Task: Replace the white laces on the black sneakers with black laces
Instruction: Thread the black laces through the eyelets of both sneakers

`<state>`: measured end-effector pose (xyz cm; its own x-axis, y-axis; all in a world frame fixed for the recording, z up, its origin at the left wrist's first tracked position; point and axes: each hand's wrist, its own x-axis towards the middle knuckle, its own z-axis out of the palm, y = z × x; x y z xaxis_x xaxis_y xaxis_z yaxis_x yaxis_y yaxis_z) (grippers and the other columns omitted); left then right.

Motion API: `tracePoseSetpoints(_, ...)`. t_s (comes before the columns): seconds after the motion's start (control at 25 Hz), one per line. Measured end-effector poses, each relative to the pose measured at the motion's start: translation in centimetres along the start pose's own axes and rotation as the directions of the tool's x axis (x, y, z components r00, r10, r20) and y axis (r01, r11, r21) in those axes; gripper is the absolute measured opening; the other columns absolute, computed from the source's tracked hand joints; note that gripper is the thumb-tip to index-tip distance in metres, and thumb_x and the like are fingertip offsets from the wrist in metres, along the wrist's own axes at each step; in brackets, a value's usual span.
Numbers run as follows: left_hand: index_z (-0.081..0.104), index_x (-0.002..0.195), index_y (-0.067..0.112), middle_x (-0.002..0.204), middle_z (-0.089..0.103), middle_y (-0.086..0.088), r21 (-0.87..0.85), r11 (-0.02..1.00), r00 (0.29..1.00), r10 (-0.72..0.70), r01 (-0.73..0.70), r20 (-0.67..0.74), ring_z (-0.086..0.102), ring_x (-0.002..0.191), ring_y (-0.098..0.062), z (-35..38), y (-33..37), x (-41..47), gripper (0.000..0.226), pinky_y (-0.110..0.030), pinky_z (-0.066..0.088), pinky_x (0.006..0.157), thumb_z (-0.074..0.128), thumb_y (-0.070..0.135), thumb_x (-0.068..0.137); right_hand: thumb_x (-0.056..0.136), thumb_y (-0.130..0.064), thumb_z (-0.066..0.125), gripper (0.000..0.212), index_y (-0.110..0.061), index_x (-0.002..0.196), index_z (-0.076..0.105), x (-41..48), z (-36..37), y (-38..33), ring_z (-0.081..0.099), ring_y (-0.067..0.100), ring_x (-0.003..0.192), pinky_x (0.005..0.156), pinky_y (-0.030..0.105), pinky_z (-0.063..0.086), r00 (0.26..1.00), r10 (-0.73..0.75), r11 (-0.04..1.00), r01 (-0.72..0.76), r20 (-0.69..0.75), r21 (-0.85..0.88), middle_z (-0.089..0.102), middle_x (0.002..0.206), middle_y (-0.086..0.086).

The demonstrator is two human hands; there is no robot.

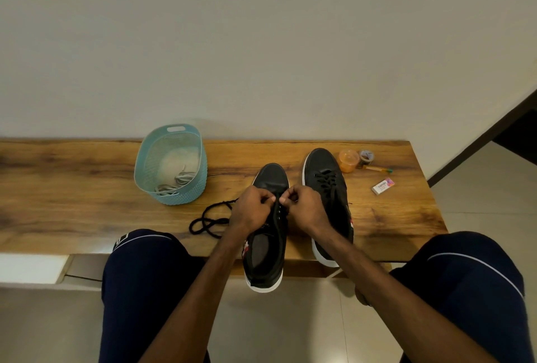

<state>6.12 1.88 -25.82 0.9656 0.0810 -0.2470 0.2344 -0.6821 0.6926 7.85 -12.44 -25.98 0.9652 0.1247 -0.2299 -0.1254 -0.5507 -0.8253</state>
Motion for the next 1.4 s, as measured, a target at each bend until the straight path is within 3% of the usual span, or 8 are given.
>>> tracePoseSetpoints(0.36, 0.050, 0.129, 0.016, 0.128, 0.046, -0.005, 0.198, 0.980, 0.964, 0.020, 0.035, -0.266, 0.045, 0.119, -0.021, 0.0, -0.4, -2.9, 0.051, -0.037, 0.047, 0.092, 0.057, 0.051, 0.093, 0.103, -0.010, 0.048, 0.011, -0.013, 0.094, 0.053, -1.0, -2.0, -2.5, 0.061, 0.016, 0.085, 0.075, 0.027, 0.051, 0.973, -0.170, 0.966, 0.196, -0.157, 0.170, 0.062, 0.087, -0.004)
tracePoseSetpoints(0.52, 0.040, 0.137, 0.009, 0.133, 0.043, -0.010, 0.261, 0.959, 0.920, -0.002, 0.113, -0.392, 0.042, 0.122, -0.023, 1.5, -1.2, -5.2, 0.068, -0.036, 0.044, 0.096, 0.048, 0.060, 0.093, 0.106, -0.021, 0.043, 0.016, -0.017, 0.096, 0.055, -0.8, -6.9, -4.1, 0.060, 0.014, 0.063, 0.062, 0.028, 0.057, 0.984, -0.151, 0.465, 0.155, -0.094, 0.872, 0.063, 0.071, -0.003)
tracePoseSetpoints(0.68, 0.046, 0.125, 0.013, 0.119, 0.048, -0.006, 0.286, 0.943, 0.901, -0.030, 0.169, -0.433, 0.046, 0.110, -0.020, 3.0, -1.1, -5.9, 0.053, -0.032, 0.042, 0.090, 0.053, 0.054, 0.092, 0.100, -0.028, 0.054, 0.011, -0.024, 0.097, 0.064, -1.8, -5.3, -1.4, 0.058, 0.011, 0.081, 0.070, 0.026, 0.049, 0.982, -0.187, 0.982, 0.186, -0.033, -0.034, 0.062, 0.089, -0.006)
tracePoseSetpoints(0.84, 0.047, 0.111, 0.019, 0.110, 0.048, -0.002, 0.297, 0.934, 0.884, -0.041, 0.200, -0.466, 0.047, 0.103, -0.019, 3.3, -1.0, -6.2, 0.040, -0.032, 0.041, 0.085, 0.053, 0.053, 0.091, 0.104, -0.034, 0.047, 0.027, -0.015, 0.118, 0.060, -2.4, -0.8, -0.5, 0.058, 0.020, 0.104, 0.084, 0.037, 0.051, 0.960, -0.255, 0.738, 0.270, 0.115, -0.618, 0.059, 0.114, 0.001)
tracePoseSetpoints(0.96, 0.045, 0.107, 0.022, 0.109, 0.046, -0.001, 0.311, 0.920, 0.881, -0.071, 0.240, -0.469, 0.047, 0.103, -0.019, 3.7, -1.3, -6.1, 0.037, -0.034, 0.041, 0.086, 0.050, 0.055, 0.092, 0.102, -0.030, 0.051, 0.018, -0.017, 0.105, 0.063, -2.0, -0.9, -1.1, 0.060, 0.015, 0.088, 0.071, 0.030, 0.045, 0.956, -0.290, 0.781, 0.256, 0.032, -0.570, 0.064, 0.100, -0.001)
tracePoseSetpoints(1.08, 0.046, 0.105, 0.022, 0.109, 0.047, 0.000, 0.242, 0.933, 0.872, -0.125, 0.265, -0.473, 0.048, 0.103, -0.018, 3.9, -1.6, -5.9, 0.040, -0.037, 0.043, 0.087, 0.047, 0.060, 0.092, 0.102, -0.024, 0.051, 0.016, -0.020, 0.095, 0.065, -1.4, -4.3, -2.8, 0.061, 0.008, 0.080, 0.071, 0.025, 0.047, 0.976, -0.216, 0.972, 0.217, -0.014, 0.089, 0.066, 0.089, -0.005)
tracePoseSetpoints(1.24, 0.045, 0.108, 0.023, 0.111, 0.047, 0.001, 0.197, 0.941, 0.876, -0.162, 0.276, -0.454, 0.049, 0.105, -0.018, 4.1, -1.6, -5.7, 0.040, -0.039, 0.046, 0.089, 0.055, 0.056, 0.088, 0.098, -0.023, 0.045, 0.026, -0.015, 0.080, 0.062, -1.0, -8.9, -4.0, 0.057, 0.010, 0.068, 0.042, 0.019, 0.037, 0.977, -0.201, 0.633, 0.186, -0.073, 0.751, 0.072, 0.089, 0.004)
tracePoseSetpoints(1.4, 0.045, 0.116, 0.022, 0.116, 0.047, 0.001, 0.165, 0.946, 0.881, -0.183, 0.278, -0.436, 0.049, 0.109, -0.018, 3.9, -1.6, -5.7, 0.046, -0.038, 0.046, 0.091, 0.059, 0.054, 0.087, 0.099, -0.030, 0.054, 0.018, -0.021, 0.084, 0.058, -1.4, -5.2, -2.5, 0.059, 0.015, 0.064, 0.062, 0.032, 0.049, 0.974, -0.211, 0.977, 0.213, 0.082, -0.014, 0.063, 0.073, -0.001)
